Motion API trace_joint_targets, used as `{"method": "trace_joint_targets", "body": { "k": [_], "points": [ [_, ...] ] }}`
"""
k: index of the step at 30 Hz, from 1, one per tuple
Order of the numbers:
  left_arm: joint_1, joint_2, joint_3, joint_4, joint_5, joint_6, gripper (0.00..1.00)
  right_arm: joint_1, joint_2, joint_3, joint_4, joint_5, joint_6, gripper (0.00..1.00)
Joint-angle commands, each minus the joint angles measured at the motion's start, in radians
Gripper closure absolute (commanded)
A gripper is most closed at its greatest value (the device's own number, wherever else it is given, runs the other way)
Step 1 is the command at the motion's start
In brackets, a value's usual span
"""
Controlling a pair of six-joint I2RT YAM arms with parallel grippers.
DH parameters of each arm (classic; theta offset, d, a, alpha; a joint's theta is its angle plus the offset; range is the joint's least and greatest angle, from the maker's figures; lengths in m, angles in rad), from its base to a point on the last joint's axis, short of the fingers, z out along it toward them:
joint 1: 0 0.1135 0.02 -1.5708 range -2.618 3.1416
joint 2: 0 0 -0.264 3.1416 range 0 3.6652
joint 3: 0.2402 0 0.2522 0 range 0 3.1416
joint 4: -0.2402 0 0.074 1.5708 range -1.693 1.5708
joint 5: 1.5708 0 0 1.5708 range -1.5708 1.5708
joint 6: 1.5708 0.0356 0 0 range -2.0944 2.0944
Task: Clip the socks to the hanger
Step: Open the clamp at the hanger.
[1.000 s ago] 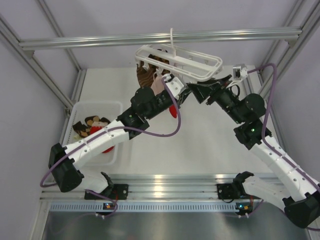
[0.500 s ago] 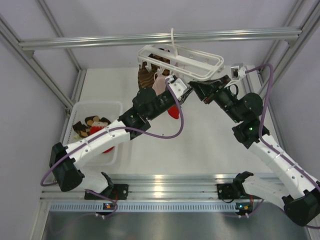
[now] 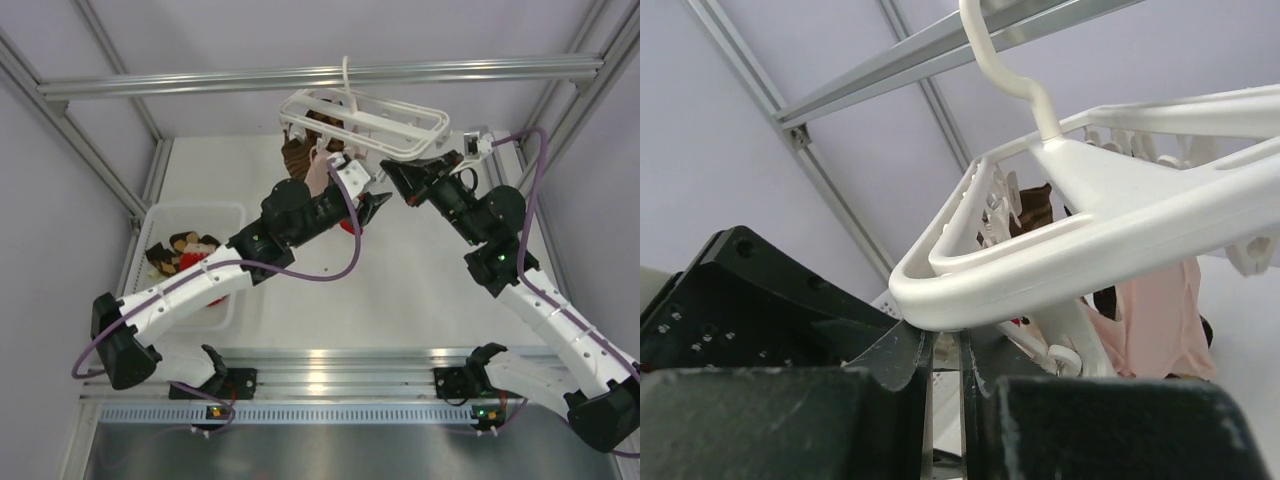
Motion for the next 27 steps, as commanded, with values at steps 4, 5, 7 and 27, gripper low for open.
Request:
{"method": "trace_joint_targets", "body": {
  "k": [4, 5, 7, 27],
  "points": [
    [0.119, -0.182, 0.024, -0.205, 0.140, -0.181, 0.45, -0.015, -0.003, 0.049, 0.026, 0.015, -0.007, 1.00],
    [0.173, -0.201, 0.015, -0.274, 0.193, -0.268, 0.44, -0.016, -0.004, 0.051, 0.021, 0.016, -0.010, 1.00],
    [0.347, -0.266, -0.037, -0.303, 0.291, -0.361, 0.43, -0.021, -0.007, 0.051, 0.015, 0.016, -0.012, 1.00],
    [0.889, -0.384, -0.142, -1.144, -0.240, -0.090, 0.40, -0.030, -0.009, 0.057, -0.051, 0.001, -0.033, 1.00]
  ]
}}
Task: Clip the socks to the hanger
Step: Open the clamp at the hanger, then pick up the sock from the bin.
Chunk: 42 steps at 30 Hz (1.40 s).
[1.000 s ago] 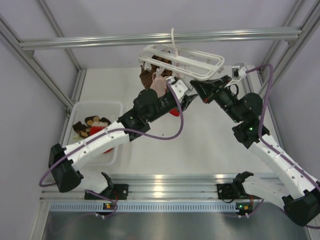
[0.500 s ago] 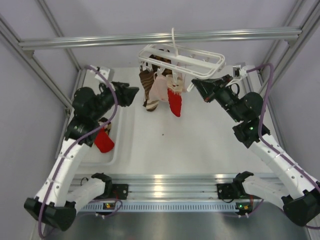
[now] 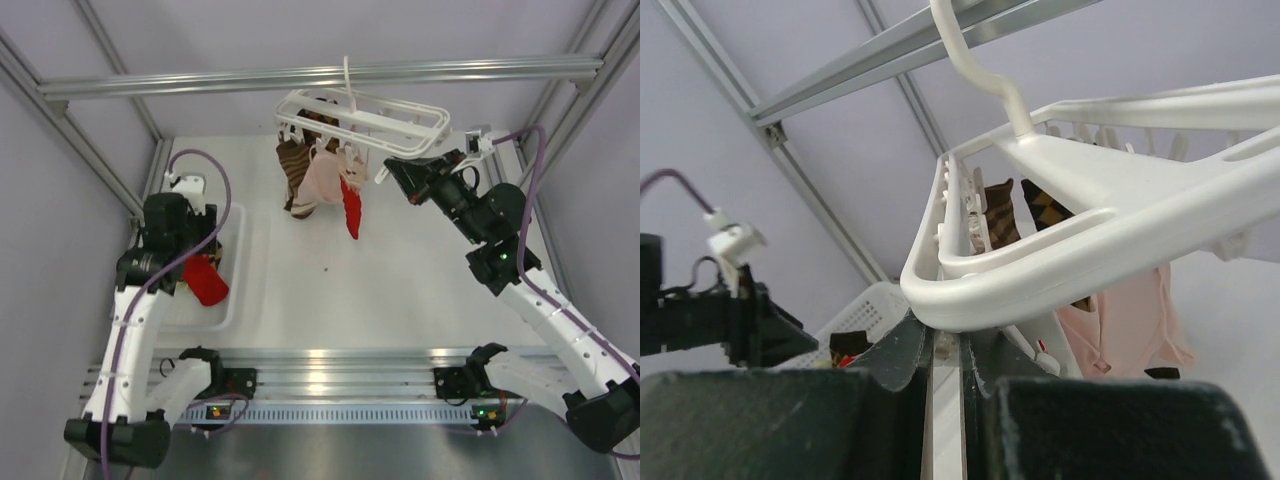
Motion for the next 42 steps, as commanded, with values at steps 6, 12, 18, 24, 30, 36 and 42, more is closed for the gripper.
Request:
{"method": "trace_joint_targets", "body": {
  "k": [6, 12, 18, 24, 30, 36, 42],
  "points": [
    [0.224, 0.411, 0.122, -0.197, 0.085, 0.187, 0.45, -0.006, -0.009, 0.058, -0.026, -0.004, -0.025, 1.00],
    [0.226, 0.611, 0.254, -0.215, 0.086, 0.214, 0.46, -0.006, -0.010, 0.061, -0.029, -0.007, -0.029, 1.00],
    [0.226, 0.738, 0.277, -0.188, 0.106, 0.237, 0.46, -0.006, -0.012, 0.054, -0.026, -0.004, -0.034, 1.00],
    [0.224, 0.826, 0.253, -0.178, 0.065, 0.247, 0.36, -0.007, -0.015, 0.049, -0.034, -0.004, -0.040, 1.00],
    [0.224, 0.826, 0.183, -0.139, 0.013, 0.257, 0.50, -0.012, -0.026, 0.048, -0.037, -0.004, -0.043, 1.00],
    [0.226, 0.791, 0.130, -0.114, 0.027, 0.248, 0.66, -0.015, -0.033, 0.043, -0.042, -0.006, -0.049, 1.00],
    [0.224, 0.730, 0.080, -0.083, 0.056, 0.237, 0.87, -0.017, -0.030, 0.041, -0.048, -0.007, -0.054, 1.00]
  ]
}}
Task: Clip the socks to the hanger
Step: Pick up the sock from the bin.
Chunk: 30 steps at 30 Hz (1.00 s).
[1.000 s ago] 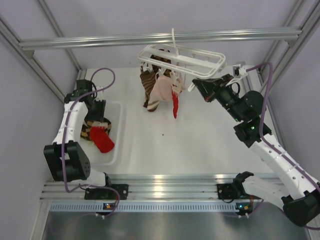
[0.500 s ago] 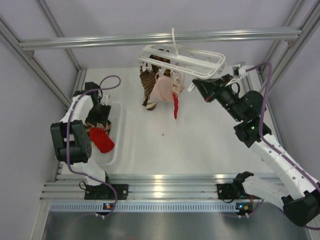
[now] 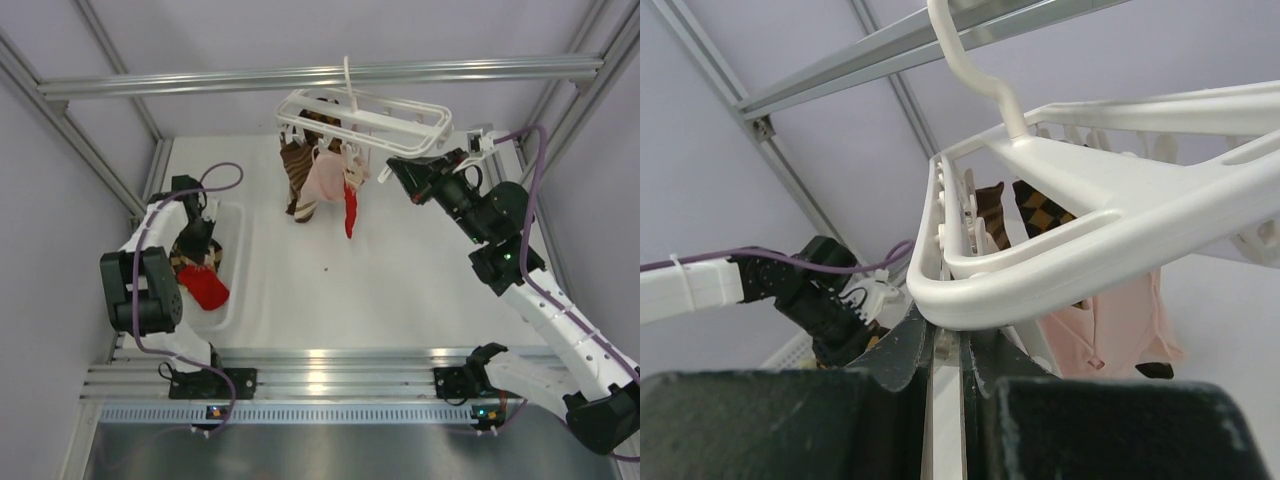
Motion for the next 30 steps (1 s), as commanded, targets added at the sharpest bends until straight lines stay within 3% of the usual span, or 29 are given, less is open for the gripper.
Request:
{"method": "trace_joint_targets", "body": {
  "k": [1, 3, 8, 14, 19, 21, 22, 25, 30],
  "points": [
    [0.000, -0.081, -0.026, 0.040, 0.034, 0.002, 0.93, -0.010, -0.020, 0.025, -0.006, -0.007, -0.016, 1.00],
    [0.000, -0.136, -0.033, 0.057, 0.085, 0.003, 1.00, -0.011, -0.020, 0.025, -0.006, -0.006, -0.016, 1.00],
    [-0.003, -0.257, -0.049, 0.083, 0.132, 0.041, 1.00, -0.010, -0.020, 0.023, -0.008, -0.006, -0.018, 1.00],
    [-0.003, -0.262, -0.114, 0.005, 0.097, 0.100, 1.00, -0.011, -0.020, 0.028, -0.012, -0.007, -0.017, 1.00],
    [-0.003, -0.262, -0.237, 0.060, 0.063, 0.140, 1.00, -0.010, -0.020, 0.028, -0.015, -0.010, -0.017, 1.00],
    [-0.003, -0.258, -0.256, 0.075, 0.028, 0.141, 0.93, -0.010, -0.017, 0.029, -0.015, -0.012, -0.016, 1.00],
    [-0.003, -0.256, -0.257, 0.090, 0.028, 0.141, 0.77, -0.010, -0.015, 0.032, -0.017, -0.013, -0.016, 1.00],
    [-0.001, -0.248, -0.250, 0.107, 0.028, 0.129, 0.51, -0.010, -0.015, 0.034, -0.018, -0.015, -0.014, 1.00],
    [-0.005, -0.245, -0.233, 0.132, 0.021, 0.098, 0.46, -0.010, -0.017, 0.031, -0.021, -0.013, -0.013, 1.00]
  ]
}}
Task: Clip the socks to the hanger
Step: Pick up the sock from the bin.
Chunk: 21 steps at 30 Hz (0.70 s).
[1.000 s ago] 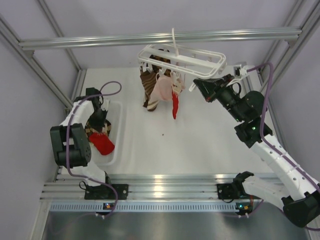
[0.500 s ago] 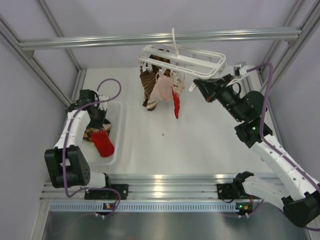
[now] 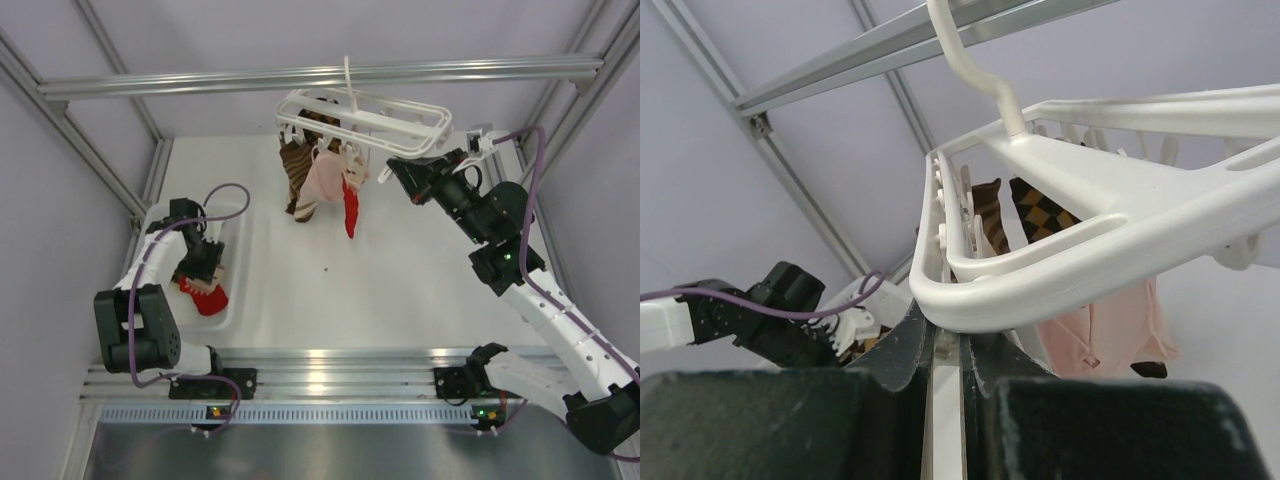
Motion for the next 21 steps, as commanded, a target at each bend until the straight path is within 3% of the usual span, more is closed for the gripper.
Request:
{"method": "trace_joint_targets", "body": {
  "k": [1, 9, 15, 18, 21],
  "points": [
    [-0.006, 0.001, 0.030, 0.060, -0.018, -0.018, 0.46, -0.008, -0.015, 0.031, -0.016, -0.015, -0.006, 1.00],
    [-0.052, 0.027, -0.043, 0.145, -0.061, -0.020, 0.46, -0.010, -0.009, 0.035, -0.016, -0.015, -0.006, 1.00],
    [-0.062, 0.056, -0.093, 0.191, -0.112, -0.011, 0.54, -0.010, -0.010, 0.038, -0.024, -0.013, -0.013, 1.00],
    [-0.062, 0.051, -0.102, 0.202, -0.116, -0.009, 0.65, -0.008, -0.013, 0.035, -0.026, -0.011, -0.015, 1.00],
    [-0.062, 0.022, -0.093, 0.182, -0.097, -0.017, 0.88, -0.010, -0.013, 0.035, -0.026, -0.010, -0.015, 1.00]
  ]
}}
